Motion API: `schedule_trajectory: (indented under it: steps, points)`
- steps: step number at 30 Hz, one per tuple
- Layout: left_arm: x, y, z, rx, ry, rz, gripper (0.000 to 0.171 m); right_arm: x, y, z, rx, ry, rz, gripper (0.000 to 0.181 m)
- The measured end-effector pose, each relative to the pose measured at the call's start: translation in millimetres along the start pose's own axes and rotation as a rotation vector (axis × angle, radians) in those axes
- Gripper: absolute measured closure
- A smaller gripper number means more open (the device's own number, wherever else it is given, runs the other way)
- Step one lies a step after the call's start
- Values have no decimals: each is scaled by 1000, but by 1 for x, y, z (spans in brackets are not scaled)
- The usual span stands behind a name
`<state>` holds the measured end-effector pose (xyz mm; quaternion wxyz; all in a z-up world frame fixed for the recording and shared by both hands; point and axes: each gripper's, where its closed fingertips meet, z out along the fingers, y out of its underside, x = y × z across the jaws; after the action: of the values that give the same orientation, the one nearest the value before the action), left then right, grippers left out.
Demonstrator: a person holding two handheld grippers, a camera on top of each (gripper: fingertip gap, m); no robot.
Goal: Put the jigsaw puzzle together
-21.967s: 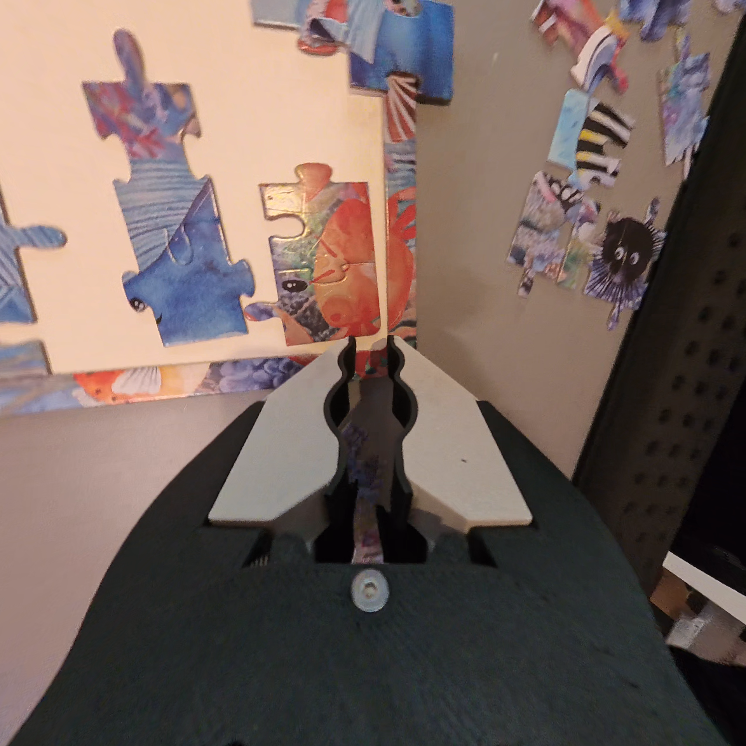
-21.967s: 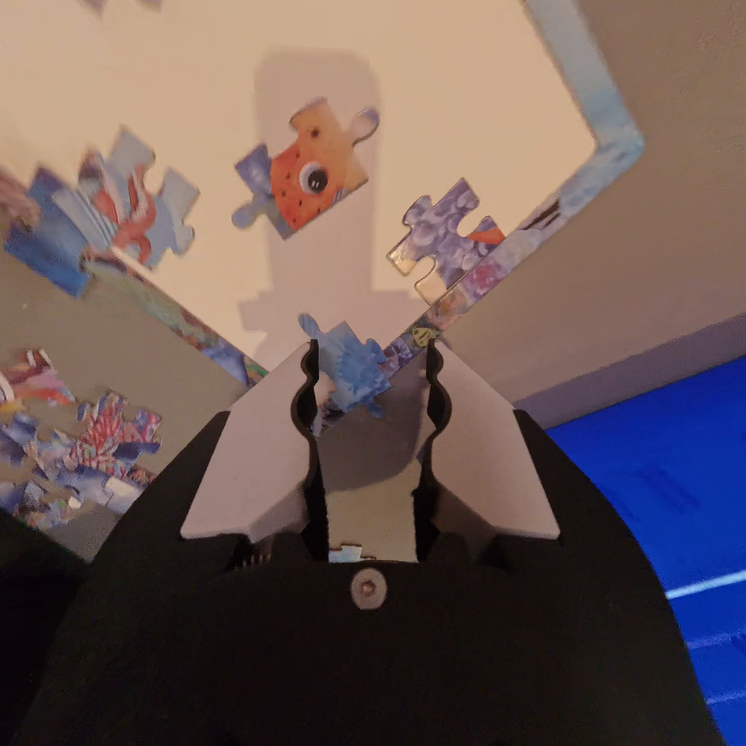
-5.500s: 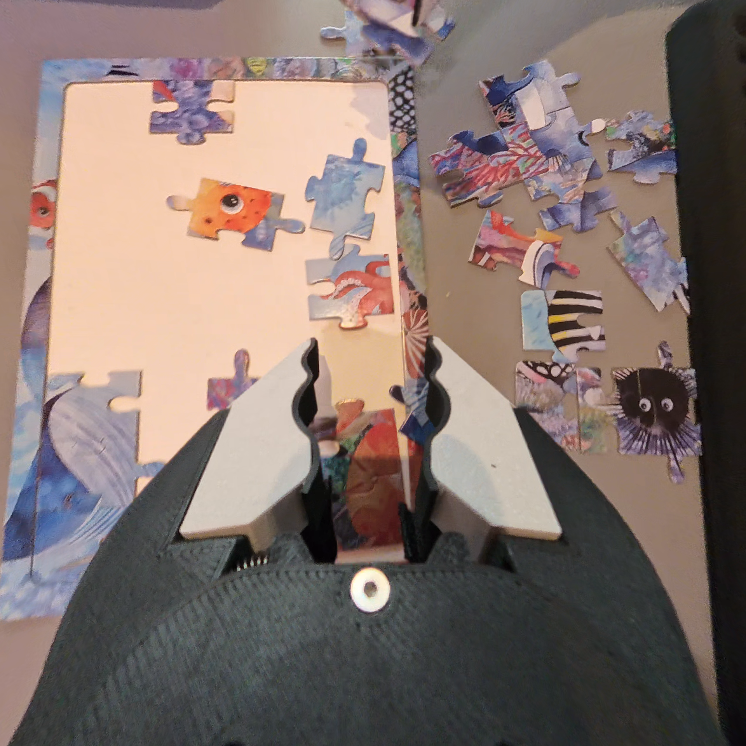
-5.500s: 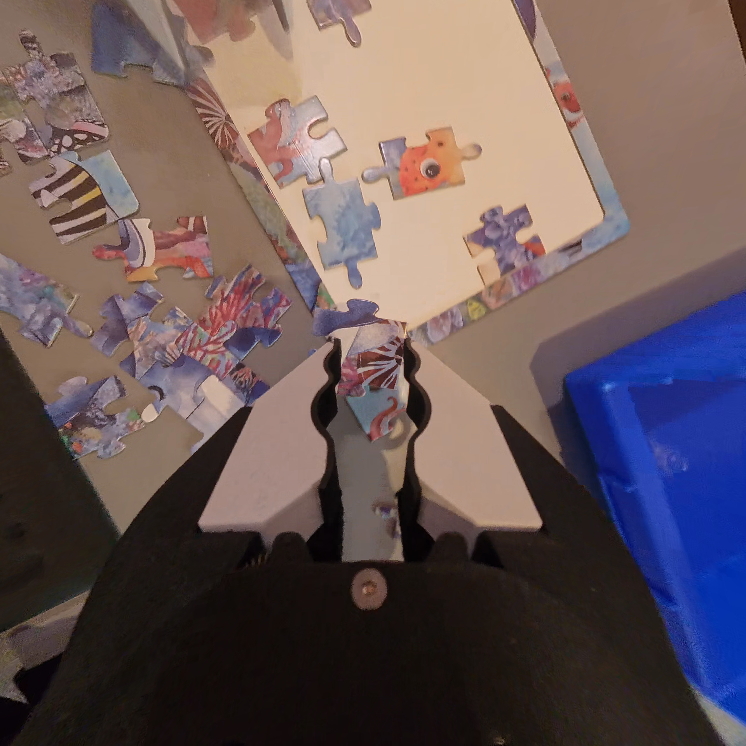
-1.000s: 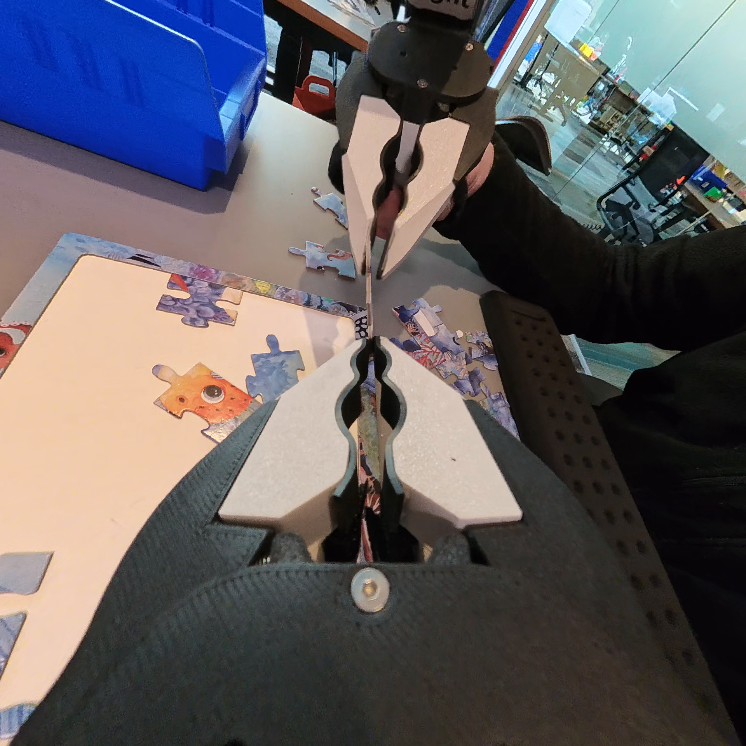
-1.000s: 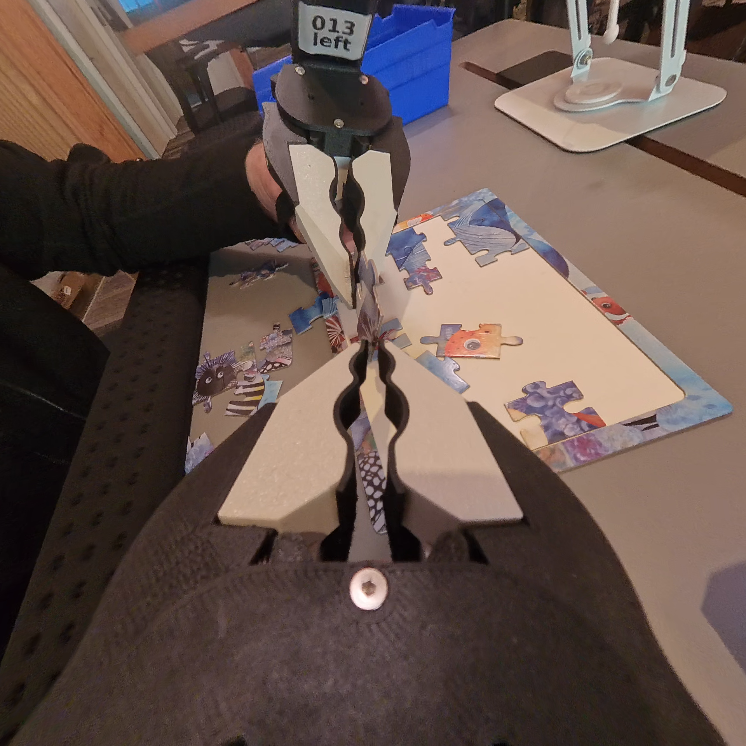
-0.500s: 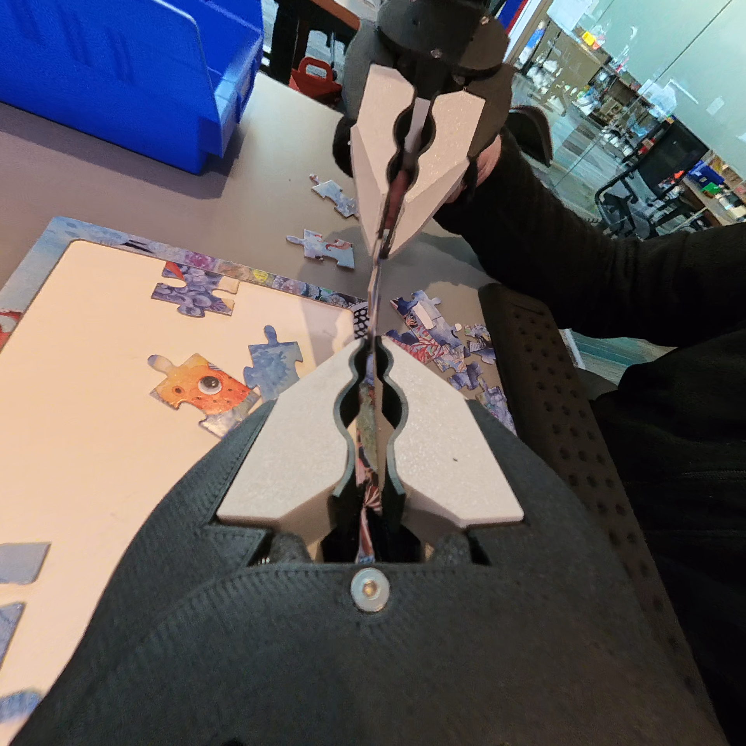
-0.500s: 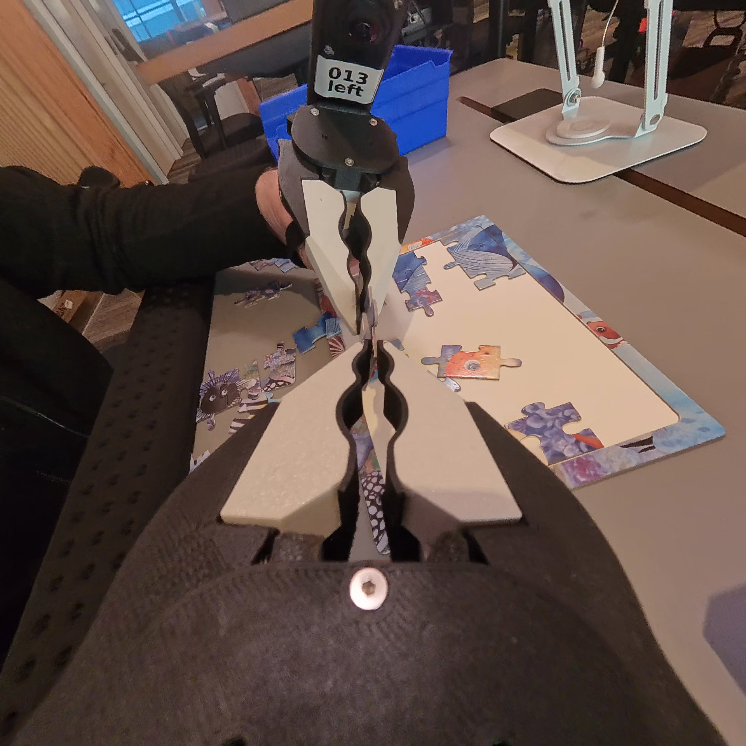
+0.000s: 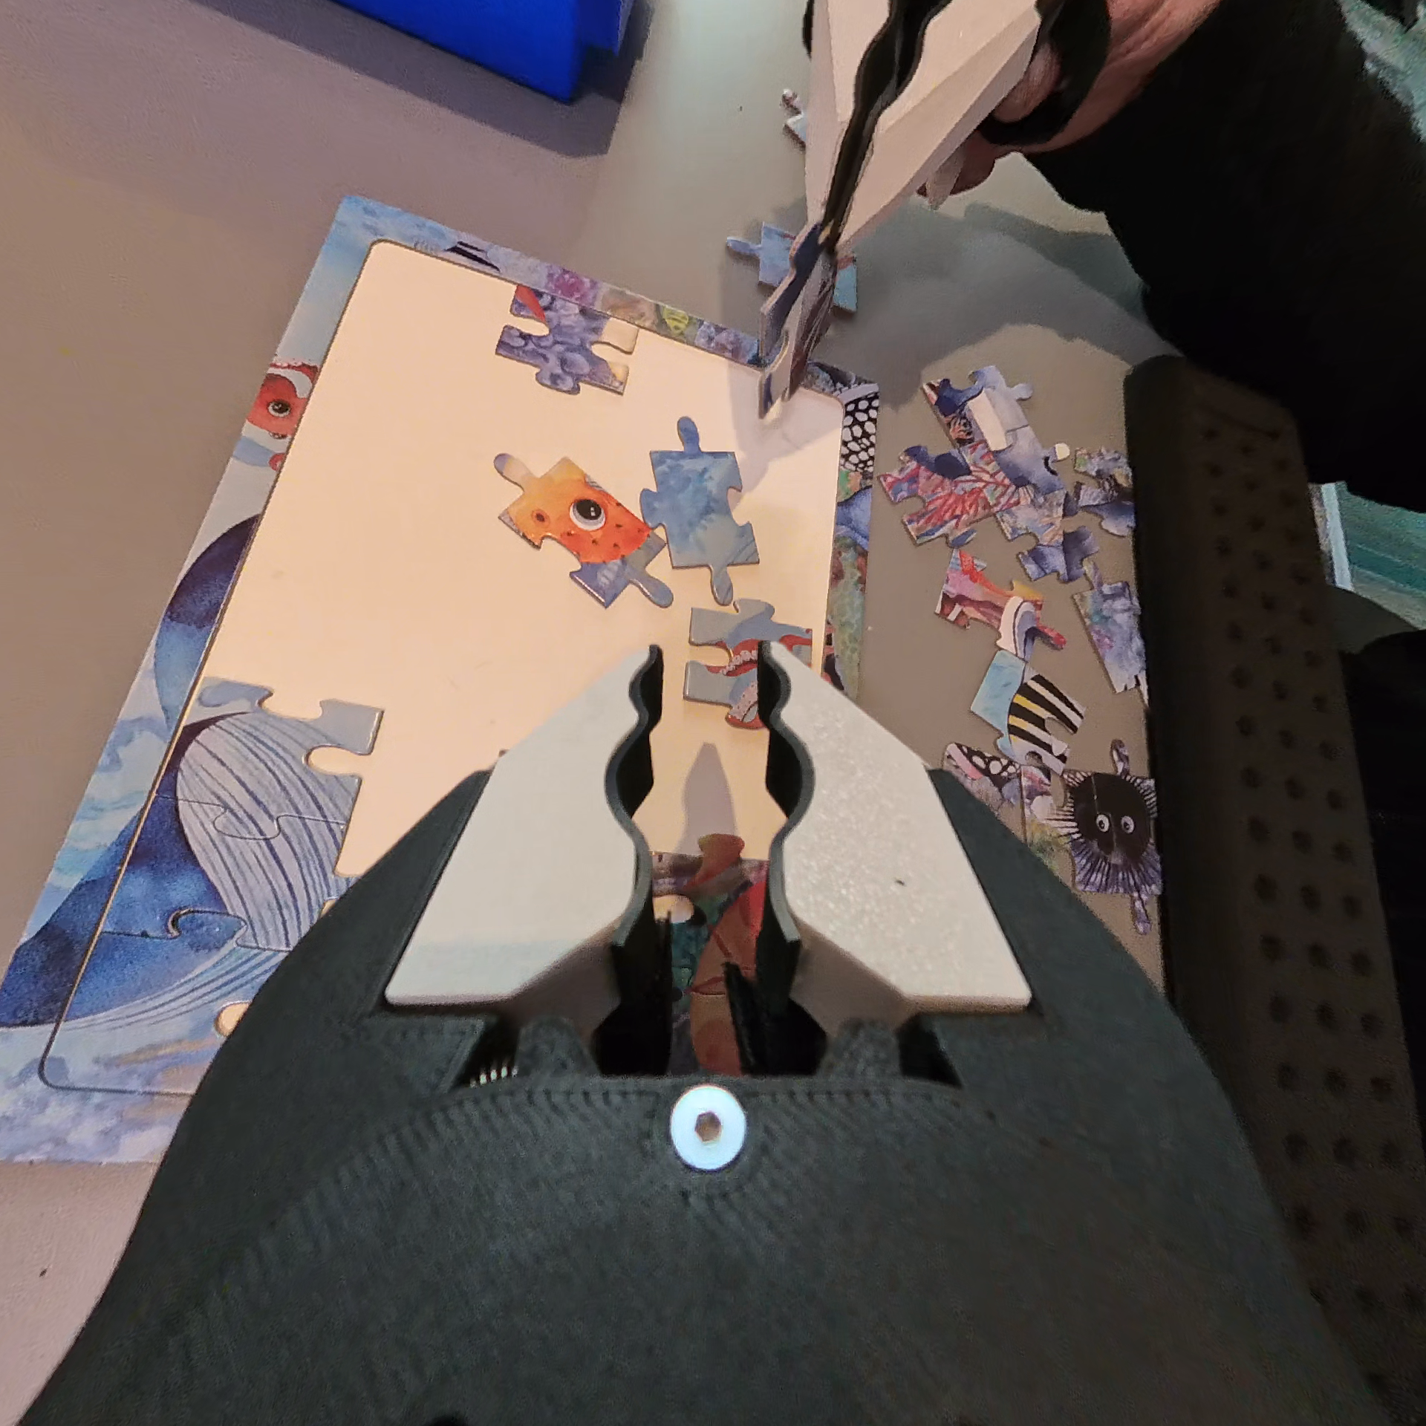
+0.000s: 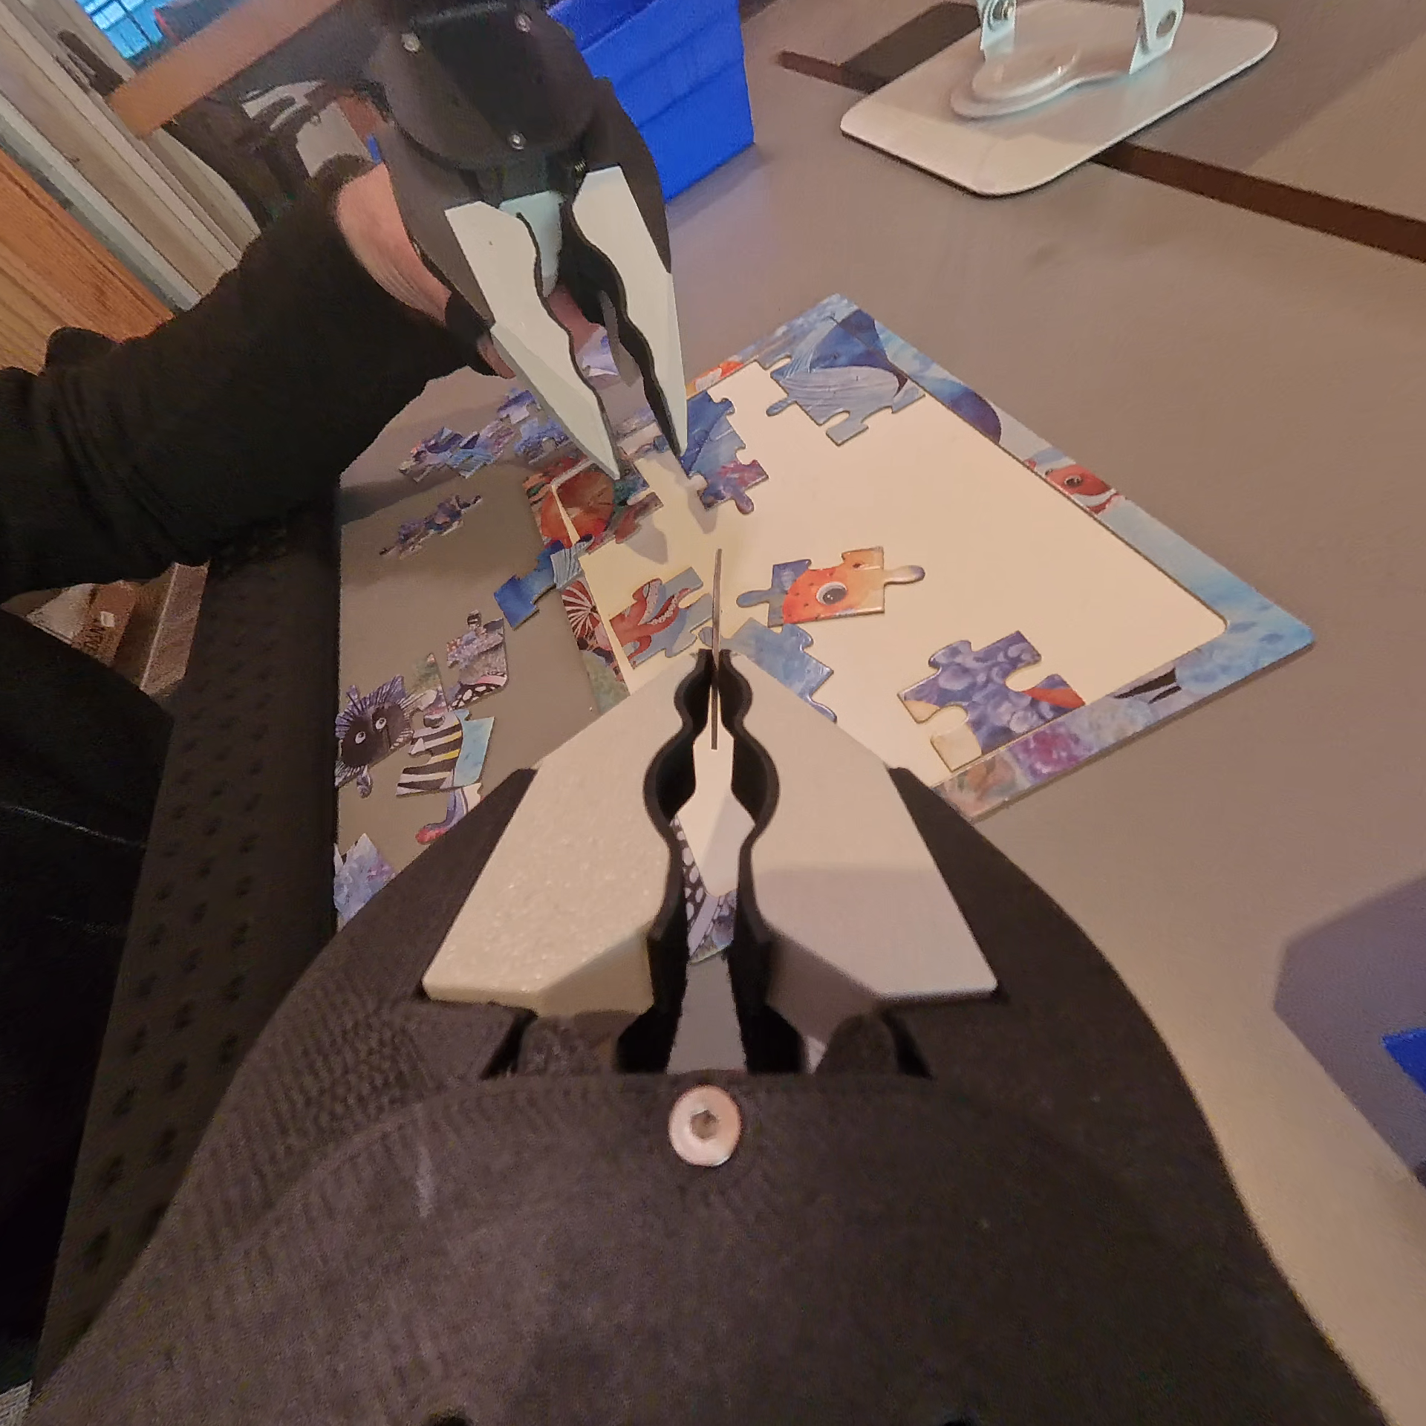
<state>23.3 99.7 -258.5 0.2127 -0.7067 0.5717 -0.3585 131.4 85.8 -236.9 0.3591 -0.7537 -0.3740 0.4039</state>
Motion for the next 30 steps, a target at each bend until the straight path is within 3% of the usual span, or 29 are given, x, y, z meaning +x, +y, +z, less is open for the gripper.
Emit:
schedule_trajectory:
  steps: [8, 11, 17, 22, 30]
  points:
    - [2, 13, 11, -82, -6, 22, 147, 10, 13, 1, -49, 22, 50, 181]
    - [-2, 15, 11, -95, -37, 33, 146, 10, 1, -12, -2, 46, 24, 181]
    - [-12, 10, 9, -70, -86, 54, 145, 8, -45, -91, 307, 115, -5, 181]
    - [-17, 10, 11, -73, -106, 55, 143, 20, -48, -142, 451, 190, 32, 181]
    - [-21, 14, -5, -98, -145, 68, 138, 24, -38, -124, 375, 186, 36, 181]
